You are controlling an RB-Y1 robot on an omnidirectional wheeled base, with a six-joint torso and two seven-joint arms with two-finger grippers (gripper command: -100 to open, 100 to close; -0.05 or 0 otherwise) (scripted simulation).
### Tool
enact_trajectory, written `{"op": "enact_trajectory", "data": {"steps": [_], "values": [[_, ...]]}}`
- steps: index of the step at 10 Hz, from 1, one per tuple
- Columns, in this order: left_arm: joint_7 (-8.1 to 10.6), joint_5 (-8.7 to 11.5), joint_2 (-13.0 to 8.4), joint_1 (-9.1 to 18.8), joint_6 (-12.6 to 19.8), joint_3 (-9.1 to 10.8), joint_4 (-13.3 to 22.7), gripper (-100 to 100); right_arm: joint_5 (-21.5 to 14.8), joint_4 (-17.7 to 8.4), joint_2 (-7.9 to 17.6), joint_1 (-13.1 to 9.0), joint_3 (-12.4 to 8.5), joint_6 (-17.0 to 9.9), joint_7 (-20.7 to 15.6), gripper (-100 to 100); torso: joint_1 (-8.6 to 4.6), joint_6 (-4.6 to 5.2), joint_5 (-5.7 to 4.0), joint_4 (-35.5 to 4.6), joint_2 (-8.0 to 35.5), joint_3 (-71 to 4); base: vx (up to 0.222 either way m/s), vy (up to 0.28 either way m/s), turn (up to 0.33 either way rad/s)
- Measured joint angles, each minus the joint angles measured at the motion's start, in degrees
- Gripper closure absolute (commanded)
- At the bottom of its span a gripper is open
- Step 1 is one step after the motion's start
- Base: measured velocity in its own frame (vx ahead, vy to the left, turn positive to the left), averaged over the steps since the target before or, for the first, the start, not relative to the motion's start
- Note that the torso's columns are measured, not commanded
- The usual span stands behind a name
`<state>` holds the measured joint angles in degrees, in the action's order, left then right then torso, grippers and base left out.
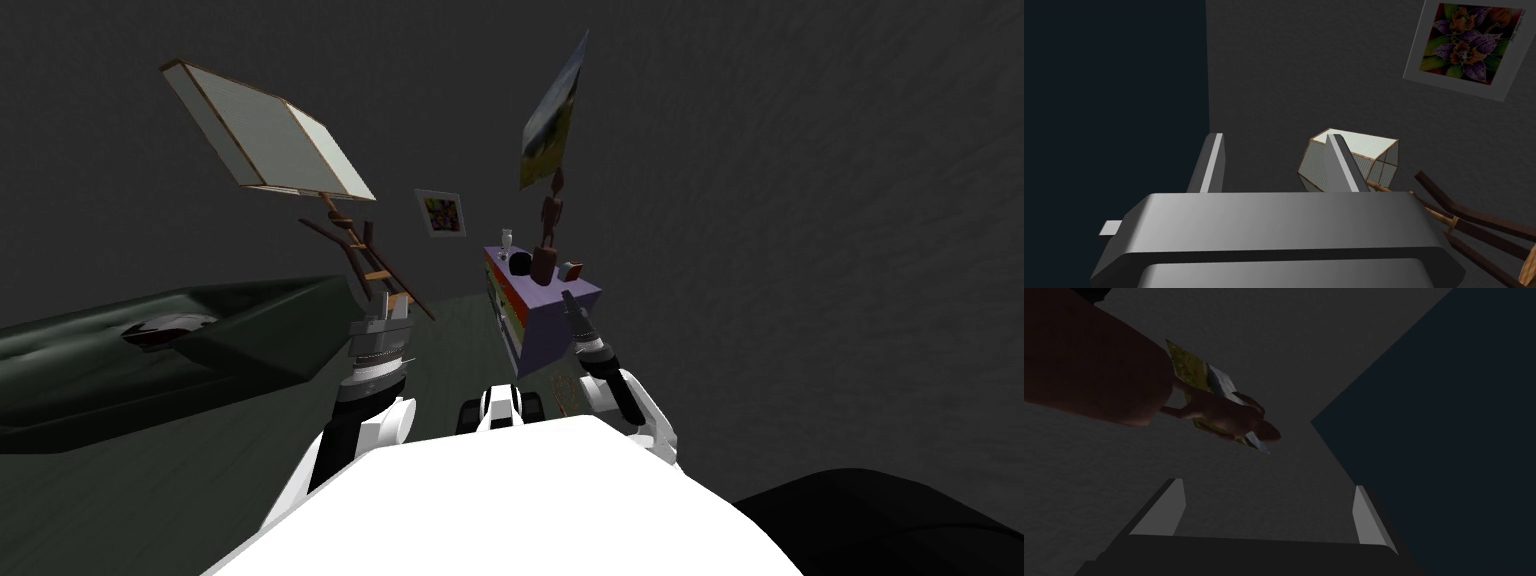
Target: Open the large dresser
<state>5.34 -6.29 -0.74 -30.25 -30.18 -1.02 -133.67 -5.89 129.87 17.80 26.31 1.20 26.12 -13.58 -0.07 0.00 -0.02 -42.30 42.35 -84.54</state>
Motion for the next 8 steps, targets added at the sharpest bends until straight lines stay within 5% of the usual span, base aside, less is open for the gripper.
{"op": "enact_trajectory", "data": {"steps": [8], "values": [[0.0,0.0,0.0,0.0,0.0,0.0,0.0,0,-6.6,-1.2,11.6,0.5,1.5,-1.2,-3.3,-100,0.07,-0.01,0.03,0.0,-0.1,-0.1,0.074,0.077,-0.039]]}}
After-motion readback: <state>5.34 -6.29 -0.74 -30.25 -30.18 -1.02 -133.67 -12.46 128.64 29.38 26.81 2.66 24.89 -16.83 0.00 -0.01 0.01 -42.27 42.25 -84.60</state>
